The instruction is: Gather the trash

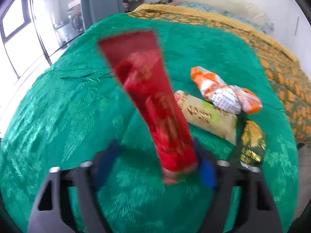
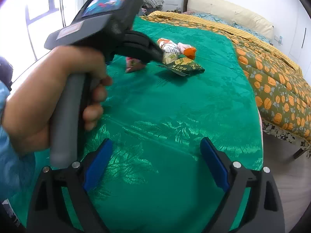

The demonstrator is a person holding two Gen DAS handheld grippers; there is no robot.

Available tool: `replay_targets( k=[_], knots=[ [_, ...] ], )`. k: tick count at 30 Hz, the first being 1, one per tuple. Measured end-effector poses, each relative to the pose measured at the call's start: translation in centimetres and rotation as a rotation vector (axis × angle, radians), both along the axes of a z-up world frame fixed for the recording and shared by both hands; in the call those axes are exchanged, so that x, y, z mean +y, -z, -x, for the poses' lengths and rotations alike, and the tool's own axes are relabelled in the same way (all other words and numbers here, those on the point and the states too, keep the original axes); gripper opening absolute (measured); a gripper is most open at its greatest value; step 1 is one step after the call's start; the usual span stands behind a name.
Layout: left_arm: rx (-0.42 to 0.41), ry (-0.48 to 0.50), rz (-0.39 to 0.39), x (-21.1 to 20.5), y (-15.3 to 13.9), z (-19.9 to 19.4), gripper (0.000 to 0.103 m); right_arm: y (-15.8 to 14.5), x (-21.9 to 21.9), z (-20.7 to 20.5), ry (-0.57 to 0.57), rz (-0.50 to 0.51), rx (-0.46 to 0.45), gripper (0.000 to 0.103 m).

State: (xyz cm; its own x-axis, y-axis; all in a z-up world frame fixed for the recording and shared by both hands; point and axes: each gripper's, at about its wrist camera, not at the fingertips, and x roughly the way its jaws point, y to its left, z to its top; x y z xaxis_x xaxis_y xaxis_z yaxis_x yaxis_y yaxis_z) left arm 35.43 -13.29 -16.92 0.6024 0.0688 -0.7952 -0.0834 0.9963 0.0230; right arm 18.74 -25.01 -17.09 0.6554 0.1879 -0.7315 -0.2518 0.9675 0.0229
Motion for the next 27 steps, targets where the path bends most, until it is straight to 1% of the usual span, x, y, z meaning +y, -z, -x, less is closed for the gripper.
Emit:
replay_targets(
  k=[1, 2, 6, 8, 11, 12, 14, 15, 16, 18, 20, 24, 25, 26, 27],
  knots=[
    [-0.007, 0.016, -0.003, 0.0, -0.1, 0.2, 0.041, 0.0, 0.0, 0.1, 0.0, -0.002, 0.0, 0.089],
    [-0.01, 0.034, -0.004, 0.1, -0.1, 0.4, 0.027, 0.0, -0.1, 0.1, 0.002, -0.006, -0.001, 0.089],
    [0.006, 0.127, 0.03, 1.8, -0.7, 2.4, 0.024, -0.1, -0.2, 0.2, 0.012, -0.008, -0.008, 0.089],
    [0.032, 0.183, 0.038, 2.8, -1.1, 3.8, 0.024, -0.1, -0.3, 0.3, 0.018, -0.011, -0.013, 0.089],
    [0.134, 0.318, 0.074, 5.3, -1.8, 6.3, 0.024, -0.1, -0.4, 0.4, 0.025, -0.018, -0.014, 0.089],
    [0.189, 0.392, 0.079, 6.2, -2.0, 7.5, 0.024, -0.1, -0.4, 0.4, 0.025, -0.018, -0.014, 0.089],
    [0.249, 0.481, 0.062, 7.2, -2.2, 9.3, 0.025, -0.1, -0.4, 0.4, 0.024, -0.011, -0.017, 0.089],
    [0.269, 0.522, 0.041, 7.9, -2.2, 10.5, 0.025, -0.1, -0.3, 0.4, 0.024, -0.007, -0.018, 0.089],
    [0.273, 0.536, 0.034, 8.2, -2.1, 10.9, 0.025, -0.1, -0.3, 0.4, 0.025, -0.001, -0.018, 0.089],
    [0.25, 0.531, 0.028, 9.1, -1.7, 11.6, 0.032, -0.1, -0.2, 0.4, 0.03, 0.01, -0.019, 0.089],
    [0.208, 0.5, 0.029, 9.5, -1.0, 11.5, 0.053, -0.1, -0.3, 0.5, 0.043, 0.01, -0.017, 0.089],
    [0.125, 0.428, 0.022, 10.0, -0.3, 10.8, 0.071, 0.2, -1.0, 1.0, 0.068, -0.043, 0.019, 0.089],
    [0.108, 0.4, 0.001, 9.6, -0.1, 10.3, 0.078, 0.2, -1.1, 1.2, 0.071, -0.045, 0.02, 0.089],
    [0.097, 0.382, -0.01, 9.6, 0.0, 10.1, 0.082, 0.2, -1.3, 1.5, 0.077, -0.044, 0.022, 0.089],
    [0.088, 0.365, -0.008, 9.9, 0.1, 9.9, 0.083, 0.2, -1.5, 1.6, 0.081, -0.047, 0.026, 0.089]
  ],
)
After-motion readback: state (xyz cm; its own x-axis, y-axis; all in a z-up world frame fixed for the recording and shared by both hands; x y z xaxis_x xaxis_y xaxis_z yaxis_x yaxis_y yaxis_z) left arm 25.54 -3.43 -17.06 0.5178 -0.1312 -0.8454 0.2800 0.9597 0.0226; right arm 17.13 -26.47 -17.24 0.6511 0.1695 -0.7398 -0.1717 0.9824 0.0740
